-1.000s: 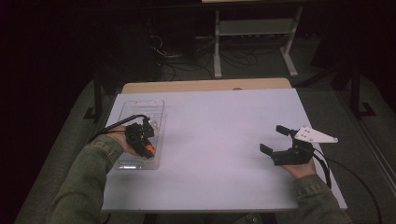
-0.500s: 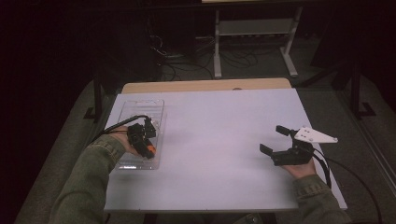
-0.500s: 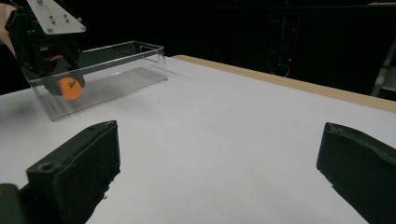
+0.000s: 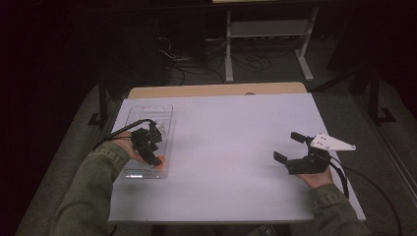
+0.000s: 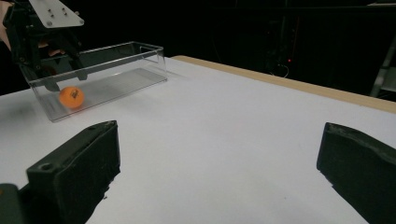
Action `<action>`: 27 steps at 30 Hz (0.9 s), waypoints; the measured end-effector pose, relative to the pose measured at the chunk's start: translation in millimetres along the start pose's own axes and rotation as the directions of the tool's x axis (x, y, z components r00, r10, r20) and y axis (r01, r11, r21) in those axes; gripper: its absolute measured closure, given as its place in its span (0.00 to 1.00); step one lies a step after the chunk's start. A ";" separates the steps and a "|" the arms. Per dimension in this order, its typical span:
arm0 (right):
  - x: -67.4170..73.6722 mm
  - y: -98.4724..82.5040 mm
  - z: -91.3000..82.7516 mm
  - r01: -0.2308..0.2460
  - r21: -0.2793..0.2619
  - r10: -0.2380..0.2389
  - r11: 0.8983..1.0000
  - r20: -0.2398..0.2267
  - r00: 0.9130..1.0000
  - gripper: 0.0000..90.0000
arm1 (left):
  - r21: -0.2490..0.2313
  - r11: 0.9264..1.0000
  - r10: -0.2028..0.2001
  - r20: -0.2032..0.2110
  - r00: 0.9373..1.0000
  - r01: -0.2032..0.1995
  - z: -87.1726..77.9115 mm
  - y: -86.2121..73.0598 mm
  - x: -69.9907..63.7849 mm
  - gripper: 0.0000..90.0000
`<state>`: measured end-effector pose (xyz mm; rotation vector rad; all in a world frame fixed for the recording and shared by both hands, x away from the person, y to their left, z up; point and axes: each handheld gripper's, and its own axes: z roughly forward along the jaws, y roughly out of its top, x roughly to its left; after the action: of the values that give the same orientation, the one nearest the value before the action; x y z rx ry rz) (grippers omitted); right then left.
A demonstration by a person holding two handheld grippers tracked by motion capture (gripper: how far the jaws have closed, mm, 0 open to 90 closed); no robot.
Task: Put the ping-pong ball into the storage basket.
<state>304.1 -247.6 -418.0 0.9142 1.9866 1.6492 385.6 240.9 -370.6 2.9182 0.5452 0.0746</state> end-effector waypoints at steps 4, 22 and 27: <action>0.2 -0.1 0.4 -0.001 0.003 0.001 1.000 -0.001 1.000 0.00 | -0.017 1.000 -0.010 -0.002 1.000 0.010 -5.1 -2.8 0.3 0.36; 0.8 -0.2 0.9 0.002 0.010 -0.002 1.000 -0.004 1.000 0.00 | -0.099 0.994 -0.045 -0.053 0.998 0.040 -23.1 -9.8 -1.7 0.02; 0.9 -0.2 0.3 0.000 0.009 0.000 1.000 -0.002 1.000 0.00 | -0.142 0.989 -0.053 -0.063 0.997 0.043 -29.6 -11.5 -3.2 0.00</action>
<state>303.6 -246.8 -418.2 0.9160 1.9968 1.6425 376.1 255.0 -343.6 2.7729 0.5950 0.1965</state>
